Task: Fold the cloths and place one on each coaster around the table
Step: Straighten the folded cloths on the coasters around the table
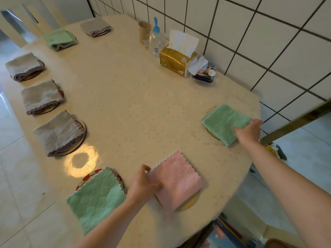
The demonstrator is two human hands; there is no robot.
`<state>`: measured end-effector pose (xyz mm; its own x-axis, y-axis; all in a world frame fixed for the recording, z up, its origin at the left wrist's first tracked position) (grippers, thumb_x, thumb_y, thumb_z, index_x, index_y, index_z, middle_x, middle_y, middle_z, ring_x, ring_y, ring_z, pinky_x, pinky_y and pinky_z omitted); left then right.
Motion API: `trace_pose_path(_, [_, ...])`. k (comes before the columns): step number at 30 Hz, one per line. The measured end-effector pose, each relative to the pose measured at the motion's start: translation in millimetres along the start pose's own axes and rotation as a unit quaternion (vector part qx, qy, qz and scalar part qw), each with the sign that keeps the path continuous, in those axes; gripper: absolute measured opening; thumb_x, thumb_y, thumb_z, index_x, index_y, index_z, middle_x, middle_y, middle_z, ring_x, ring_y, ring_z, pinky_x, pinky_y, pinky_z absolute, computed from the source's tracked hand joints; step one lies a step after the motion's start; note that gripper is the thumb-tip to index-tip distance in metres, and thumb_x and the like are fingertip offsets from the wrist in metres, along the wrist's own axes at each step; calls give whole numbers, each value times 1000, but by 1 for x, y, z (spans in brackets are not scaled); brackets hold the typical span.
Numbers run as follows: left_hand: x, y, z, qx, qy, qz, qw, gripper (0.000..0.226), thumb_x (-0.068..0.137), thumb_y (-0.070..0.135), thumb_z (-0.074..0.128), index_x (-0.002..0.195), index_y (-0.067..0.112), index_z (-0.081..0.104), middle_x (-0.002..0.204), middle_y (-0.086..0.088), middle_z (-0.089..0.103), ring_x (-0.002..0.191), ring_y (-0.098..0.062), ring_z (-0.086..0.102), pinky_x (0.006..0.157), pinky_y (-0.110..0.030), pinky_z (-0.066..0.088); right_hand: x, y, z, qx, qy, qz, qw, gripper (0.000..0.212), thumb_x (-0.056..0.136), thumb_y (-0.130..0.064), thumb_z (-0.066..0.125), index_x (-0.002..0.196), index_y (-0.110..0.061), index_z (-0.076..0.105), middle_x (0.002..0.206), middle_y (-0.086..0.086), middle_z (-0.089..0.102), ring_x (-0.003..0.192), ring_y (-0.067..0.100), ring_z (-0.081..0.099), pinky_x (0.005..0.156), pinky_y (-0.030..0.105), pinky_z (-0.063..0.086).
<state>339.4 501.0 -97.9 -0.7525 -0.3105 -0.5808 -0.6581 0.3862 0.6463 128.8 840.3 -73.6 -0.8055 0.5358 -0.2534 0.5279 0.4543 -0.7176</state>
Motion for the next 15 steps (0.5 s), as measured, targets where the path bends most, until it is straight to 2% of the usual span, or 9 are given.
trace_pose_path(2, [0,0,-3,40,14,5,999,47,67,21,78,105,21,51,86,2,58,72,-10,53,52,-23,37,-7,0,-3,-60,20,-65,996,73,77,-12,73,136,-9,31,135,20,42,109,38,55,88,43,47])
trace_pose_path(5, [2,-1,-1,80,22,15,996,40,66,21,77,100,19,54,89,-1,60,79,-17,55,57,-26,40,-14,8,8,-162,-36,-103,981,59,84,-19,67,135,-13,38,135,22,38,109,40,51,89,42,44])
trace_pose_path(9, [5,-1,1,108,16,21,994,49,66,23,75,109,19,53,100,-1,58,89,-19,54,69,-27,42,-17,18,9,-163,-59,-83,981,59,87,-25,63,138,-15,38,135,22,38,118,40,45,96,44,41])
trace_pose_path(13, [2,0,-6,134,12,49,990,56,67,24,76,115,17,48,108,-2,53,93,-19,53,73,-29,44,-32,13,1,-177,-59,-70,980,61,87,-19,62,140,-8,34,136,24,39,118,41,47,93,43,43])
trace_pose_path(15, [-1,2,-13,150,9,59,987,57,70,22,74,119,16,46,111,-2,52,92,-20,54,69,-28,42,-45,10,0,-179,-62,-62,980,60,87,-16,62,139,-4,35,135,24,43,118,40,48,91,42,44])
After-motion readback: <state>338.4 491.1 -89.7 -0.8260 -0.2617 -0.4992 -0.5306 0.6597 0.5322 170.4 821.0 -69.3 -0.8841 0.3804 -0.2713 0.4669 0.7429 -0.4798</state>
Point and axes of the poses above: each hand's wrist, its own x-axis towards the middle knuckle, its own z-axis out of the palm, y = z × x, the point moved 5 cm from there along x, towards the middle knuckle
